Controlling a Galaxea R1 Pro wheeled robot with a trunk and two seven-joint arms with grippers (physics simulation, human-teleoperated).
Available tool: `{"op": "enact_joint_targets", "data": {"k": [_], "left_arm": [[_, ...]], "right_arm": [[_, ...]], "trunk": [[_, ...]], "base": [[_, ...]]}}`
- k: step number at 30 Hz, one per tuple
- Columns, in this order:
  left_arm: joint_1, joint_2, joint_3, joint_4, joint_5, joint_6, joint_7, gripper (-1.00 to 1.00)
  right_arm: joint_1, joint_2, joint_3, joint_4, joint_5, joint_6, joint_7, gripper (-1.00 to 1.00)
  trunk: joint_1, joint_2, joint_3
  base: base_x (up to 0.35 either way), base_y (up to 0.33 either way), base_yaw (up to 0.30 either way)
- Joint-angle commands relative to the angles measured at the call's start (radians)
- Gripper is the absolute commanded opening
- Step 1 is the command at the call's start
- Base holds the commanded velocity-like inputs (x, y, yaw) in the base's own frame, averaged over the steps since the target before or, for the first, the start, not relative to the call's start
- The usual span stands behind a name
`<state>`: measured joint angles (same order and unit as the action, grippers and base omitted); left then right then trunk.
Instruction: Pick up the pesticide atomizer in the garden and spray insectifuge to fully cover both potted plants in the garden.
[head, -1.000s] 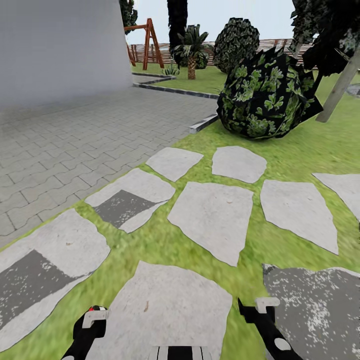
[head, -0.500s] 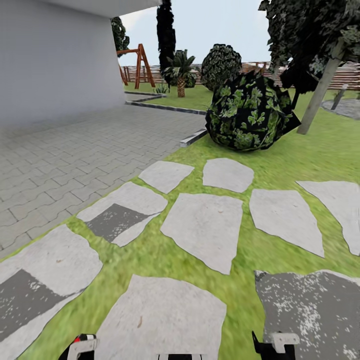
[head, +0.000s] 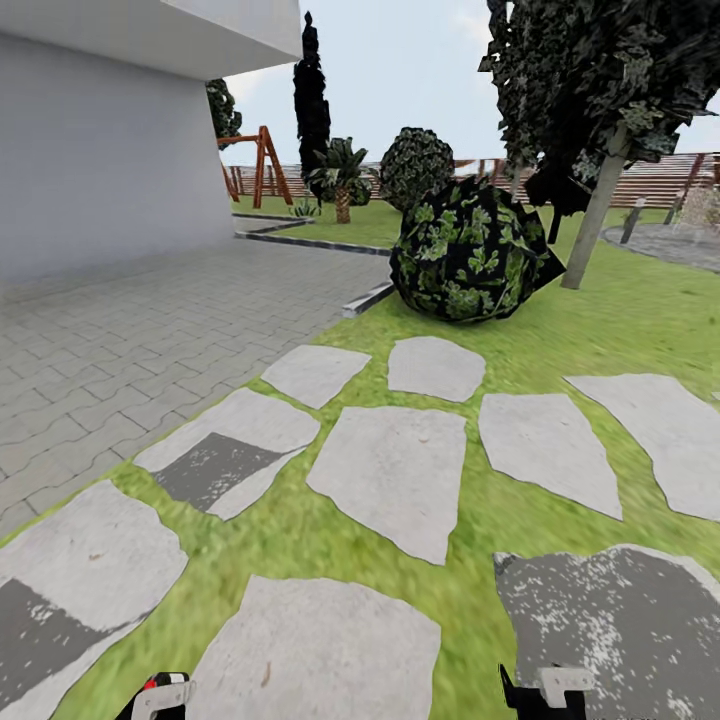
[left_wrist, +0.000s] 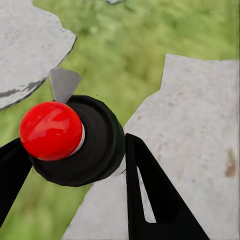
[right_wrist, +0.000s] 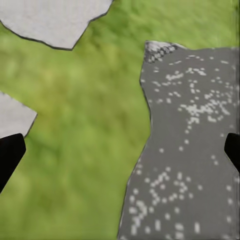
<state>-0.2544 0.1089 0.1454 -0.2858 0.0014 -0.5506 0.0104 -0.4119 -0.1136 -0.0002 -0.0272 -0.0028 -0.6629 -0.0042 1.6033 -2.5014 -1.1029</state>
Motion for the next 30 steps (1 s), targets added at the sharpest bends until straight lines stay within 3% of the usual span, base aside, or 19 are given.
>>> {"op": "enact_joint_targets", "data": {"k": [1, 7, 22, 30], "left_arm": [[0.000, 0.000, 0.000, 0.000, 0.000, -0.003, 0.001, -1.00], [0.000, 0.000, 0.000, 0.000, 0.000, -0.003, 0.001, -1.00], [0.000, -0.002, 0.000, 0.000, 0.000, -0.004, 0.000, -1.00], [0.000, -0.003, 0.000, 0.000, 0.000, -0.005, 0.000, -1.00]], "right_arm": [[-0.001, 0.000, 0.000, 0.001, 0.000, -0.003, 0.000, 1.00], [-0.001, 0.000, -0.001, 0.001, 0.000, -0.003, 0.000, 1.00], [-0.001, 0.000, -0.001, 0.001, 0.000, -0.003, 0.000, 1.00], [-0.001, 0.000, -0.001, 0.001, 0.000, -0.003, 0.000, 1.00]], "trunk": [[-0.001, 0.000, 0.004], [-0.003, 0.001, 0.030], [-0.061, 0.106, 0.079], [-0.061, 0.106, 0.079]], "base": [[0.000, 0.000, -0.246], [0.000, 0.000, -0.259], [0.000, 0.000, -0.291], [0.000, 0.000, -0.300]]}}
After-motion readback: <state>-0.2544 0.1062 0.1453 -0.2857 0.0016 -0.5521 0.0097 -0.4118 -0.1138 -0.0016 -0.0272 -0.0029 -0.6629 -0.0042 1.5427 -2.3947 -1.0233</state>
